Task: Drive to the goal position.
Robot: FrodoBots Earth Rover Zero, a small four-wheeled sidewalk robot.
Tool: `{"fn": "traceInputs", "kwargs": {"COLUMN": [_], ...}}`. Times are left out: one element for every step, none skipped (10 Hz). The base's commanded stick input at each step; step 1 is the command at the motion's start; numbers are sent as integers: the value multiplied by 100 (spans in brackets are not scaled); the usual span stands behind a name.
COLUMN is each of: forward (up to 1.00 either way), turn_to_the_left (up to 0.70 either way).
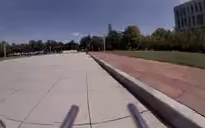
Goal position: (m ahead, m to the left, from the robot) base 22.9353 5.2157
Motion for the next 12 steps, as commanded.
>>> {"fn": "traceInputs", "kwargs": {"forward": [70,70,70,70,70,70,70,70,70,70,70,70], "turn_to_the_left": [0,0,0,0,0,0,0,0,0,0,0,0]}}
